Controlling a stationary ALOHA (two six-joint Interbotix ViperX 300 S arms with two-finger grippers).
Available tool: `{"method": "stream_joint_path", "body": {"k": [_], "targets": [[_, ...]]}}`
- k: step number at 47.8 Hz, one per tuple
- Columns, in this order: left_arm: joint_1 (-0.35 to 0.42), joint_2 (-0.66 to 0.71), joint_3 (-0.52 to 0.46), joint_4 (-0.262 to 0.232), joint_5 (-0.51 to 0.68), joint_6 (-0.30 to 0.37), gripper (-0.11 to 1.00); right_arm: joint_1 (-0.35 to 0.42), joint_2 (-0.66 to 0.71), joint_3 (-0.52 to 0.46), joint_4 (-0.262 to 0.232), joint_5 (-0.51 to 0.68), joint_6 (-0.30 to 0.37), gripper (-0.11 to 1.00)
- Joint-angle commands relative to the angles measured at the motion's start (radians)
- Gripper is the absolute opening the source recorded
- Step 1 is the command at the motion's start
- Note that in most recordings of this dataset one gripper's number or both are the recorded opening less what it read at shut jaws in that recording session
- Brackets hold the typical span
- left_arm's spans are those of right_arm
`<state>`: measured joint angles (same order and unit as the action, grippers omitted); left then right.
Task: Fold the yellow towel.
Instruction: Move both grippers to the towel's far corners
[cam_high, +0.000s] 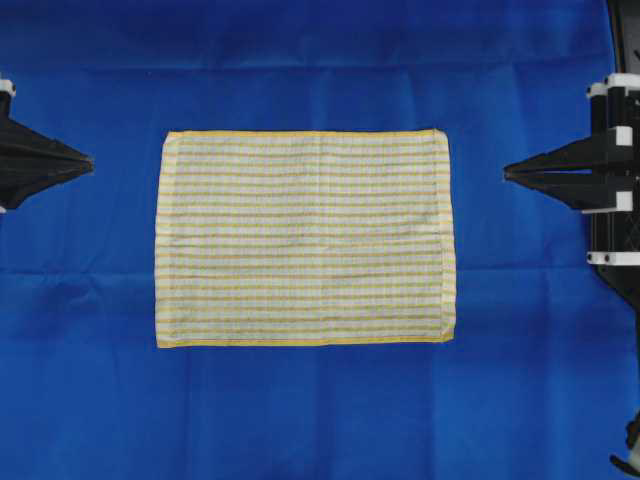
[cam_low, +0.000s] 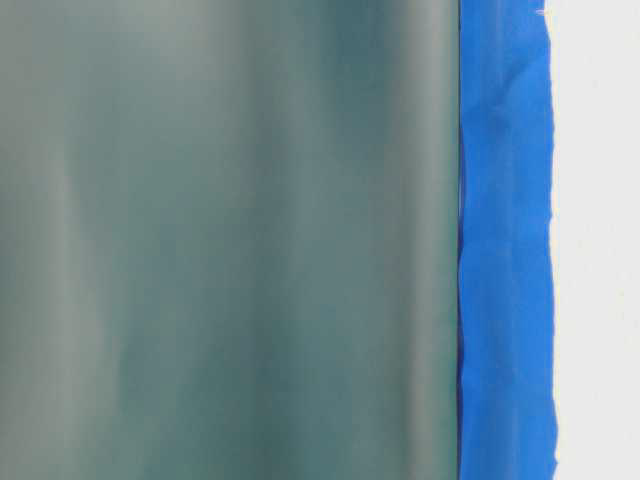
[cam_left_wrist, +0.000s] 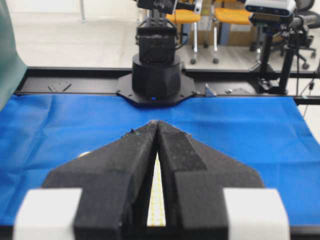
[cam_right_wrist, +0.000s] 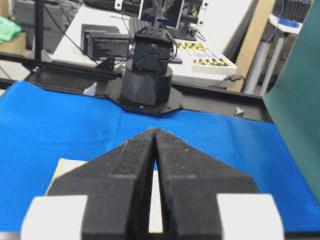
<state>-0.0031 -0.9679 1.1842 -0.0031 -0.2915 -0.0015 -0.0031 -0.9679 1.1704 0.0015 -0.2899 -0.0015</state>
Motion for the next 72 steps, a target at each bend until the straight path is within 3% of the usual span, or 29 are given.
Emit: {"method": "stream_joint_path", "body": {"k": [1, 12, 29, 32, 36, 43, 46, 52, 72], "targets": [[0.006, 0.026, -0.025, -0.043, -0.006, 0.000, 0.02, -0.011, 0.014, -0.018, 0.003, -0.008, 0.005, 0.01], [0.023, 0.069, -0.021, -0.041, -0.008, 0.015, 0.02, -0.074, 0.072, -0.038, 0.032, 0.026, 0.006, 0.01], [0.152, 0.221, -0.017, -0.041, -0.008, 0.026, 0.02, -0.221, 0.235, -0.034, 0.114, 0.084, 0.006, 0.02], [0.166, 0.255, -0.017, -0.041, -0.014, 0.026, 0.11, -0.245, 0.281, -0.035, 0.124, 0.087, 0.006, 0.03], [0.187, 0.299, -0.018, -0.041, -0.020, 0.026, 0.34, -0.287, 0.364, -0.038, 0.153, 0.087, 0.006, 0.21], [0.245, 0.385, -0.005, -0.041, -0.061, 0.028, 0.76, -0.327, 0.474, -0.051, 0.166, 0.080, 0.005, 0.65], [0.272, 0.439, 0.005, -0.041, -0.094, 0.028, 0.82, -0.337, 0.508, -0.055, 0.166, 0.075, 0.005, 0.77], [0.301, 0.532, 0.009, -0.041, -0.146, 0.028, 0.81, -0.365, 0.574, -0.049, 0.169, 0.054, 0.005, 0.69], [0.353, 0.831, -0.028, -0.041, -0.255, 0.026, 0.81, -0.411, 0.801, -0.044, 0.206, -0.044, 0.005, 0.70]]}}
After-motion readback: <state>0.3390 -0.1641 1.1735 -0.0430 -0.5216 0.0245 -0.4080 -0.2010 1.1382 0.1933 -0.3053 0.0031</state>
